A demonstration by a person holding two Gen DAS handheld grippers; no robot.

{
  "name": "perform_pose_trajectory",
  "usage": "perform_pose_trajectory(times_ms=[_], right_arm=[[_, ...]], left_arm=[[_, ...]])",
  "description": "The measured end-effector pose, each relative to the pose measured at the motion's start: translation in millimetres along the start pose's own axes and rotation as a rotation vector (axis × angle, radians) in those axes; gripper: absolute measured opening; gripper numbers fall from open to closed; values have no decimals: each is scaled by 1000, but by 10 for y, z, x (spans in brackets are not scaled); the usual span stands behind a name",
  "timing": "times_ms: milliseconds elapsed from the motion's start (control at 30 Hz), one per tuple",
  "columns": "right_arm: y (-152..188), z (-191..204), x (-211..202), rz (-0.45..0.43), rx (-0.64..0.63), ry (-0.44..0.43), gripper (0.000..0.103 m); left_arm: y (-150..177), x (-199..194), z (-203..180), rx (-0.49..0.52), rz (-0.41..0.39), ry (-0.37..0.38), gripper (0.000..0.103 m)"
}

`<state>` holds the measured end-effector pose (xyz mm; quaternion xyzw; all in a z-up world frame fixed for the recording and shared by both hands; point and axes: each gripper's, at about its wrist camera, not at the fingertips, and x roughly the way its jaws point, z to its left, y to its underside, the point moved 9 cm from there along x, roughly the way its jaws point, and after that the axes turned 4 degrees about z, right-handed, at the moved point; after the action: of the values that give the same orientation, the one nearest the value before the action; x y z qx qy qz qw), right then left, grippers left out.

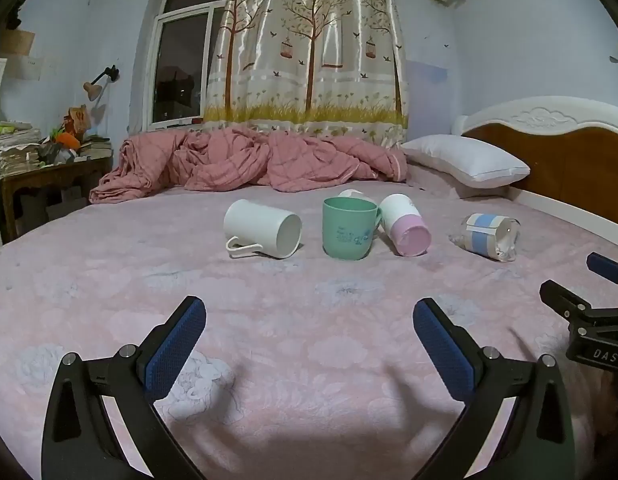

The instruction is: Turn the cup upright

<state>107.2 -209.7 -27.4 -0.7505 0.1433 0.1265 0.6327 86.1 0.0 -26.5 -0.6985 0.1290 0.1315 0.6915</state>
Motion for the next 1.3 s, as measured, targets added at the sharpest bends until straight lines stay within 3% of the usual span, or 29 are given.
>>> perform_pose_trajectory(times_ms=[167, 367, 600, 733, 900, 1100, 1167, 1300], right_arm=[[3, -11, -13, 2, 0, 7, 103], [-123, -139, -239, -115, 54, 41, 103], [-190, -62, -326, -142, 25, 24, 103], [-234, -135, -330, -152, 58, 17, 103], [-431, -245, -318, -221, 149, -23, 103], [-500, -196, 10, -165, 80, -29, 103], [-514, -210, 81, -154, 72, 8, 103], [-510, -250, 240, -141, 96, 54, 103]], left_arm=[[-11, -49, -29, -2, -19, 23, 103], [-79, -127, -51, -8, -41, 18, 103], [-217, -204, 27, -24, -132, -11, 103], [-281, -190, -4, 3, -147, 3, 103], [-424, -121, -3, 18, -154, -38, 103], [-520, 95, 41, -5, -104, -29, 103], [-522, 167, 40, -20, -93, 17, 103], [-481, 264, -13, 14, -104, 9, 103]])
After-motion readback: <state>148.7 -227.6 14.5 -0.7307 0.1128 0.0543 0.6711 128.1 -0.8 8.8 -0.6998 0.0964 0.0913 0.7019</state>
